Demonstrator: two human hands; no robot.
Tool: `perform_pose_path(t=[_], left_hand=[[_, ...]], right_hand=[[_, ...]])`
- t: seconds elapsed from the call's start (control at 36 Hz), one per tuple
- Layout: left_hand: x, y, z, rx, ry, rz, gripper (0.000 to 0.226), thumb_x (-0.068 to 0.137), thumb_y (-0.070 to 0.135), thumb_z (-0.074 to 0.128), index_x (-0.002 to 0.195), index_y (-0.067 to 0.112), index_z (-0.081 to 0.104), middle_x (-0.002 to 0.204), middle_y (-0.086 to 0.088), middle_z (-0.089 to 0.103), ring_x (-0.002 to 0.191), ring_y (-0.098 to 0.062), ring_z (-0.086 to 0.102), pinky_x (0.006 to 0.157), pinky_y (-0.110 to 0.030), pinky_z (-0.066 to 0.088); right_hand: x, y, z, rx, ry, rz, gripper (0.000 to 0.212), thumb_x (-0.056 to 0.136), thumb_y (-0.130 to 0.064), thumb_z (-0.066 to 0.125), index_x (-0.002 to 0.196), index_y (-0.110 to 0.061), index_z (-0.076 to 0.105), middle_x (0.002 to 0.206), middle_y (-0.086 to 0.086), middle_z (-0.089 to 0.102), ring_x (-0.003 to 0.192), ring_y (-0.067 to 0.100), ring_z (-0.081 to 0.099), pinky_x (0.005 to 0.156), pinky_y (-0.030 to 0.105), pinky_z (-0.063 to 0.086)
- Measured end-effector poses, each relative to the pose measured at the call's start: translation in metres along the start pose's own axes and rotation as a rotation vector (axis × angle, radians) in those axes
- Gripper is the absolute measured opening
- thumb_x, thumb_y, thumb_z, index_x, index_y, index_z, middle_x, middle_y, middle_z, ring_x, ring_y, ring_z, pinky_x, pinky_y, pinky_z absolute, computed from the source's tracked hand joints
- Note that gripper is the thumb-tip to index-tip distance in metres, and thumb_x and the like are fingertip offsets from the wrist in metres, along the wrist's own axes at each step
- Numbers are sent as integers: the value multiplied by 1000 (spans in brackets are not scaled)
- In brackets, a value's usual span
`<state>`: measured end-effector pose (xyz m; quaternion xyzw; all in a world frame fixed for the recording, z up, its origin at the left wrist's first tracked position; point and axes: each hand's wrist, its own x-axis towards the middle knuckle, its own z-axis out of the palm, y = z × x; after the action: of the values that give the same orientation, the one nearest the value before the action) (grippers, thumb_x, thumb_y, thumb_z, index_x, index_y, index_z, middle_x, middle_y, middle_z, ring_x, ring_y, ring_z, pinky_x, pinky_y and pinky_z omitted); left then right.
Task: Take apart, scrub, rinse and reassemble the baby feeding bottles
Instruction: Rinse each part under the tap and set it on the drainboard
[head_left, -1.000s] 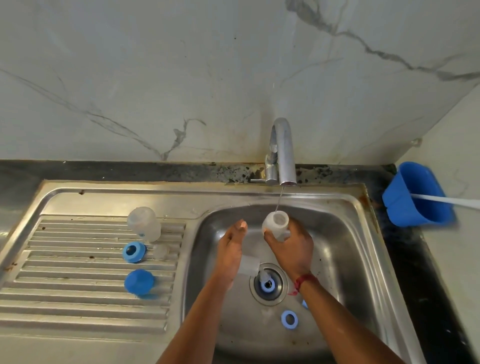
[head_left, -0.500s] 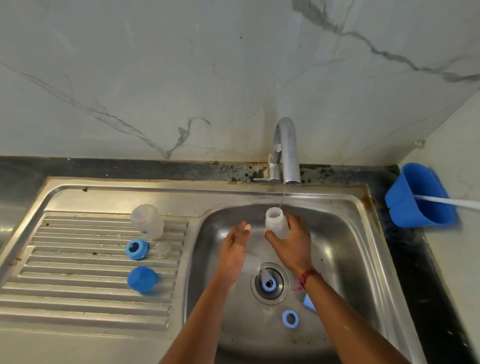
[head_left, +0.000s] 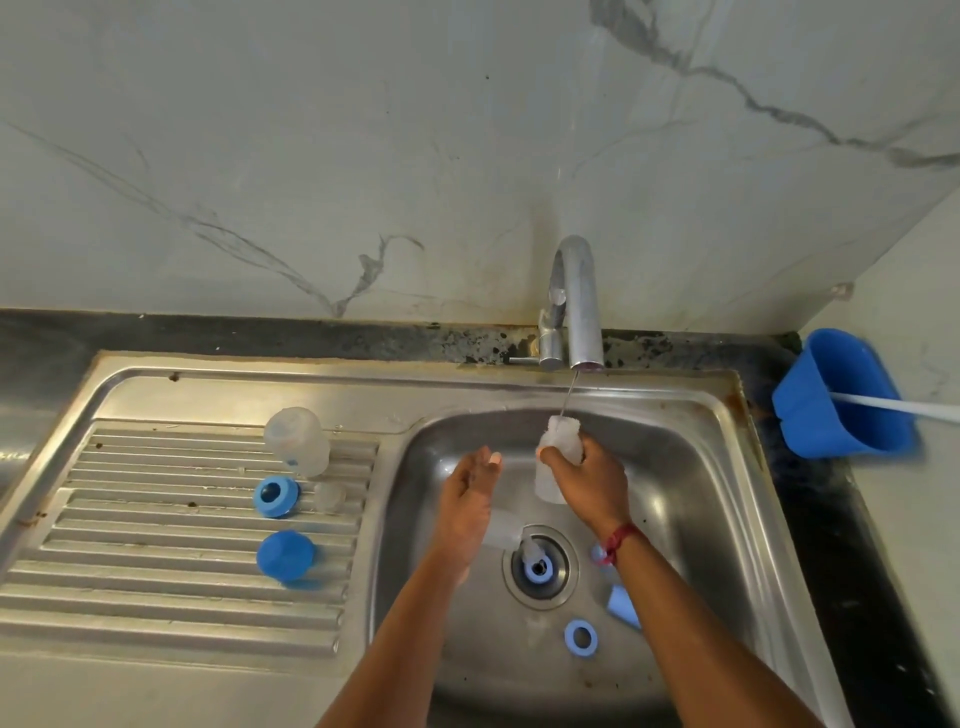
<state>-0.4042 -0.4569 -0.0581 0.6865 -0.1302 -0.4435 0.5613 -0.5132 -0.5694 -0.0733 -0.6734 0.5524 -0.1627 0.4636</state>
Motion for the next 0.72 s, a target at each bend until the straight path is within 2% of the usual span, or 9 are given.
perform_pose_path(t=[0.08, 0.17, 0.25, 0.33, 0.39, 0.44, 0.53, 0.58, 0.72], left_hand=[[0, -2, -2, -2, -7, -17, 27, 95, 49, 58, 118, 36, 57, 115, 17, 60, 109, -4, 55, 107, -41, 43], [2, -1, -2, 13, -6, -21, 28, 94, 50, 58, 118, 35, 56, 114, 16, 59, 108, -3, 54, 106, -44, 44], [4, 2, 0, 14, -4, -27, 28, 96, 44, 59, 121, 32, 59, 121, 10, 61, 113, -7, 56, 108, -45, 43], [10, 6, 3, 54, -26, -30, 42, 99, 30, 59, 140, 21, 52, 134, 1, 59, 124, -15, 56, 109, -45, 44], [19, 7, 6, 119, -31, -30, 38, 99, 22, 60, 136, 19, 57, 126, 0, 64, 117, -15, 61, 103, -42, 49], [25, 8, 9, 178, -47, -39, 29, 99, 17, 59, 127, 15, 65, 105, -1, 70, 94, -15, 65, 86, -36, 54], [27, 12, 15, 189, -124, -47, 18, 100, 13, 56, 110, 15, 71, 84, -3, 67, 76, -18, 59, 68, -32, 46], [23, 18, 20, 99, -190, -87, 17, 101, 15, 56, 113, 20, 67, 90, 1, 69, 81, -15, 63, 72, -32, 51], [17, 21, 24, -103, -321, -121, 35, 94, 11, 65, 128, 19, 63, 116, -4, 69, 100, -16, 67, 90, -42, 57]], right_hand=[[4, 2, -4, -104, -95, -30, 42, 75, -45, 78, 106, -27, 57, 104, -4, 62, 91, 17, 60, 73, 30, 48], [6, -3, -12, 8, -99, -30, 48, 69, -45, 85, 104, -27, 56, 102, -7, 64, 89, 14, 63, 71, 26, 51], [9, -4, -21, -142, -134, -42, 68, 65, -47, 88, 112, -20, 47, 102, -7, 54, 89, 15, 57, 68, 25, 46], [11, -2, -28, -99, -217, -75, 58, 65, -35, 91, 101, -14, 51, 94, -5, 54, 80, 11, 51, 62, 22, 42], [14, -2, -38, 1, -288, -65, 45, 69, -26, 89, 98, -11, 58, 90, -3, 59, 79, 13, 53, 60, 21, 43], [17, -3, -49, 114, -335, 5, 35, 75, -27, 85, 98, -10, 64, 86, 0, 64, 75, 14, 58, 53, 22, 46], [21, -2, -58, 155, -316, 112, 43, 79, -51, 74, 95, -11, 69, 78, 5, 66, 62, 15, 59, 44, 24, 42], [22, -2, -62, 160, -304, 156, 52, 81, -62, 64, 96, -13, 70, 72, 7, 66, 55, 17, 59, 40, 22, 37], [24, -9, -66, 180, -147, 265, 49, 92, -66, 49, 101, -20, 64, 79, 8, 66, 49, 17, 57, 37, 18, 30]])
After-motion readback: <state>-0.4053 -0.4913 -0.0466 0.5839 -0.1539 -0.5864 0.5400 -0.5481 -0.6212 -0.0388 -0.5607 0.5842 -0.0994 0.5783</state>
